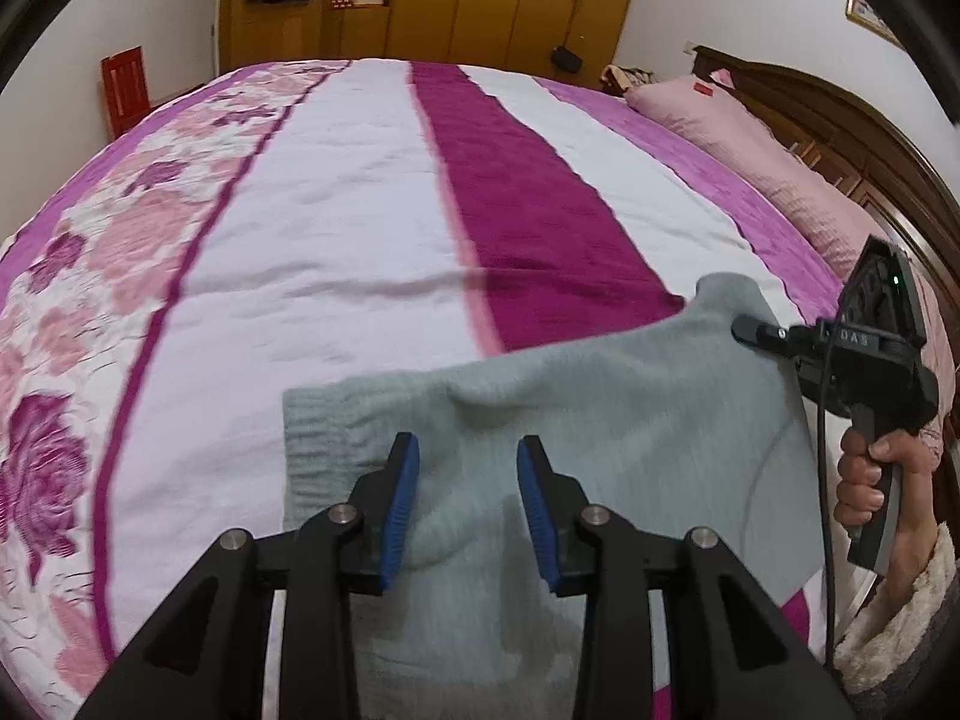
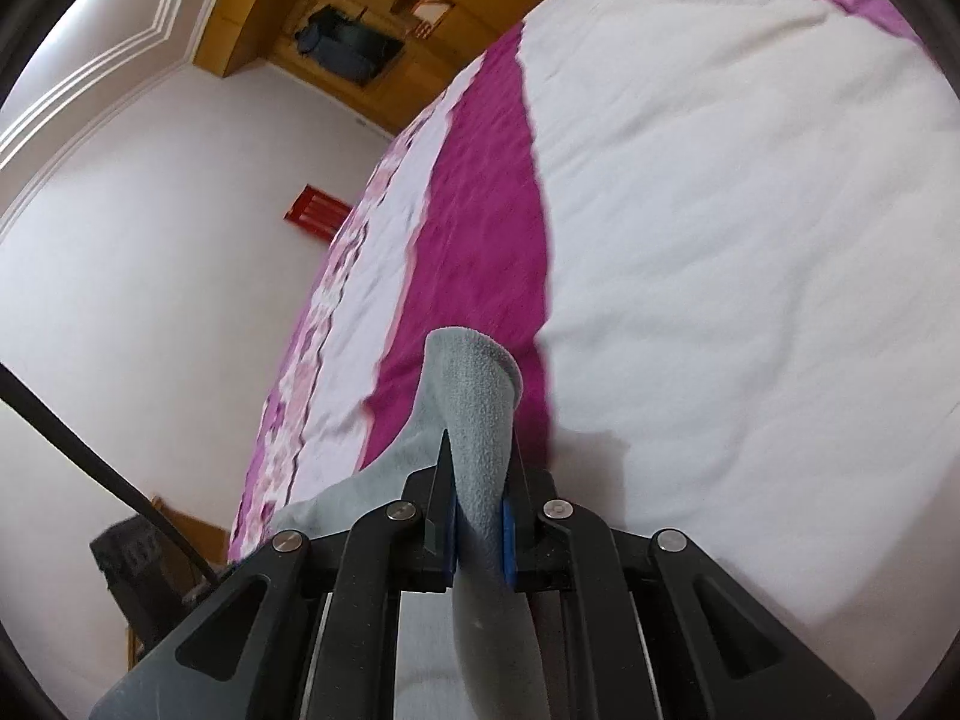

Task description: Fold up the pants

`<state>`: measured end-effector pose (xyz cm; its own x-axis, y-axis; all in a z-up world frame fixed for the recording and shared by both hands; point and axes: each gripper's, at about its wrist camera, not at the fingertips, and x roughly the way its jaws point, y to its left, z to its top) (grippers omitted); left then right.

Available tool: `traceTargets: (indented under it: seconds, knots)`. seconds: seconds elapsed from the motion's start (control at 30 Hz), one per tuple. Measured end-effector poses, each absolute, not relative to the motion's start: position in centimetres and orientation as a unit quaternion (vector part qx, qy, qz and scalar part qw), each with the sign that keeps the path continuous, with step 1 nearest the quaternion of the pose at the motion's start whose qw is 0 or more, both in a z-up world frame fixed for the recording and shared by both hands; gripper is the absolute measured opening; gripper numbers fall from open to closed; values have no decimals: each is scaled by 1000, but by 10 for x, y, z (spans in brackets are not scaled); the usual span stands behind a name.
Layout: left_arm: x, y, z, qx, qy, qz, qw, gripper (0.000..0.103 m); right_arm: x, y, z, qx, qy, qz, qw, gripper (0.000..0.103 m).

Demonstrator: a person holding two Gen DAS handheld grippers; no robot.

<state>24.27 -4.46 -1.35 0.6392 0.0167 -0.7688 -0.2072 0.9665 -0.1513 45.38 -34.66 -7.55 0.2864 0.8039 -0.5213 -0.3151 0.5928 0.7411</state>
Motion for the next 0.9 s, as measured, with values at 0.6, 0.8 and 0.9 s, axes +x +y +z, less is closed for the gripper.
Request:
traceTargets:
  seconds: [0.6,0.8,0.9]
  knots:
    - [248,-110,-18,-80,417,35,905,37,398,-415,-95,292,496,343,742,35]
    - [226,-122,-6,-86,404,27,911,41,348,-417,-108,290,525,362,714,35]
    - [220,-130,-8,-77,409,27,909,42,344,-430,-115,319,525,347,709,14]
